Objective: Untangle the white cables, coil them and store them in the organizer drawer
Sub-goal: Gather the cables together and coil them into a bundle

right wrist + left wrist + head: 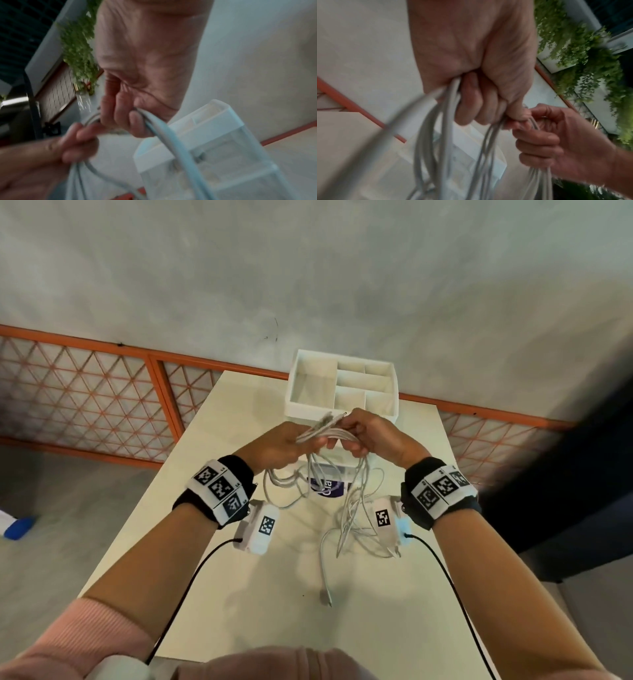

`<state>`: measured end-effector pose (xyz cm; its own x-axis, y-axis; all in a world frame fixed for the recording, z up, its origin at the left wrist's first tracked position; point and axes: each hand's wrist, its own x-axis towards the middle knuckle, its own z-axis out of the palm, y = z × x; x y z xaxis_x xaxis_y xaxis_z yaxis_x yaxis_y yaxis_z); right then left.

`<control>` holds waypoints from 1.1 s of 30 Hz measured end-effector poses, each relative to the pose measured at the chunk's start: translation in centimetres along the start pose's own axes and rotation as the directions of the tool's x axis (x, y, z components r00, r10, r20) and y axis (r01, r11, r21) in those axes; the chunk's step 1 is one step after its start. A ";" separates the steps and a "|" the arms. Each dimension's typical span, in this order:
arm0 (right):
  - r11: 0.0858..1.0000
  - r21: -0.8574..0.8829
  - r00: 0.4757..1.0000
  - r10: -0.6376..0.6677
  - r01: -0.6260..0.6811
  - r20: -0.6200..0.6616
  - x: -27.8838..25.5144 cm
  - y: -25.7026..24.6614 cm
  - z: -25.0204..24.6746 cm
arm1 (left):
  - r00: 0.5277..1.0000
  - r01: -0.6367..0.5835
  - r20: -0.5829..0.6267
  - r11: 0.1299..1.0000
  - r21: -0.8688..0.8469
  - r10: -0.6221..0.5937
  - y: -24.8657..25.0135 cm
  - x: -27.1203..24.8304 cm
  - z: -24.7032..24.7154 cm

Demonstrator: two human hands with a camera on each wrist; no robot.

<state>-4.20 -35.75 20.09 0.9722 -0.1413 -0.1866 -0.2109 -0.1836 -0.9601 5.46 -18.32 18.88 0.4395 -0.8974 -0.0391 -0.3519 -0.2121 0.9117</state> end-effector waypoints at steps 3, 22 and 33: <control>0.979 -0.200 0.998 -0.035 0.024 -0.050 -0.8 2.0 -0.8 | 0.972 -0.119 -0.200 0.993 0.018 0.120 0.4 0.1 -0.5; 0.837 -0.428 0.823 0.048 -0.342 -0.566 -2.4 11.9 -5.3 | 0.713 -0.230 -0.654 0.966 0.120 0.251 -1.9 1.0 -2.1; 0.650 -0.588 0.869 0.269 -0.482 -0.416 -1.6 16.0 -3.3 | 0.784 -0.008 -0.582 0.941 0.338 0.216 -3.4 1.3 0.0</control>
<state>-9.50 -41.62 5.74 0.7461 -0.5764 -0.3334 -0.6652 -0.6232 -0.4112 7.21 -18.80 15.72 0.7495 -0.5244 0.4040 -0.6142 -0.3233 0.7199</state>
